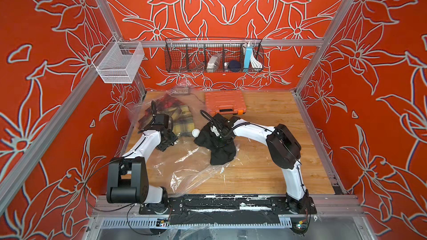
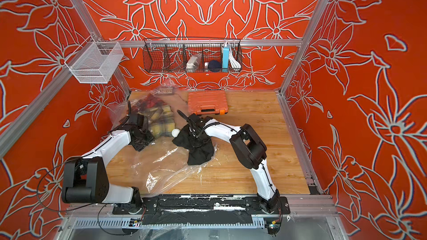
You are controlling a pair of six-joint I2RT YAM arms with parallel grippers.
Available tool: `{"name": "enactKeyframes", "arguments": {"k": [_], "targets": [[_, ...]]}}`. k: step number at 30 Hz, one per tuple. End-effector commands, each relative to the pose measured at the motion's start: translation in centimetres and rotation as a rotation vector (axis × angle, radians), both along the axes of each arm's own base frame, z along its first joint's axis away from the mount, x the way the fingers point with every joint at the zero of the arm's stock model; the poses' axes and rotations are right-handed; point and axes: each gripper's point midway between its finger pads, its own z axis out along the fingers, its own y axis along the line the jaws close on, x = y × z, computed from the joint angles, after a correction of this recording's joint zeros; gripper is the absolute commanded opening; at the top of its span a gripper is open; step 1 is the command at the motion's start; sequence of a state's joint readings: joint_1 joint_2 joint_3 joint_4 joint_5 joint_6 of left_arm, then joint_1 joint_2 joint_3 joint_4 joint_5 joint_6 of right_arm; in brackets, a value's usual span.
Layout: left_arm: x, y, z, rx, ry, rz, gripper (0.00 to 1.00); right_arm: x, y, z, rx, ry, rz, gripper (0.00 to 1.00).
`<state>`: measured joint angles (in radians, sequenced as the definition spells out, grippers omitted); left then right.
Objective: Place the folded shirt into the vacuum bag
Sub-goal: Adjust the vacuum bag at the center of the board.
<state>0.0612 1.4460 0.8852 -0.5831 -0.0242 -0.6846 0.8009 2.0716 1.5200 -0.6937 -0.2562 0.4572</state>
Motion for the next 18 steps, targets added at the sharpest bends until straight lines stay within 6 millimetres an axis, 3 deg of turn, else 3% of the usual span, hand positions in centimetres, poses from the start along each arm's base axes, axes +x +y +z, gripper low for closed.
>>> {"name": "enactKeyframes", "arguments": {"k": [1,5,9,18], "targets": [[3.1,-0.5,0.5,0.015,-0.059,-0.006,0.6,-1.0,-4.0,-2.6,-0.1,0.071,-0.081,0.0],[5.2,-1.7,-1.2,0.002,-0.029,-0.038,0.6,-0.5,-4.3,-2.4,-0.065,0.075,-0.12,0.0],[6.9,-1.6,-2.1,0.03,-0.009,-0.054,0.6,0.2,-2.9,-1.1,0.005,0.066,-0.125,0.0],[12.7,-1.6,-2.2,0.059,-0.039,-0.134,0.61,2.7,-0.9,-1.2,0.048,0.039,-0.156,0.0]]}}
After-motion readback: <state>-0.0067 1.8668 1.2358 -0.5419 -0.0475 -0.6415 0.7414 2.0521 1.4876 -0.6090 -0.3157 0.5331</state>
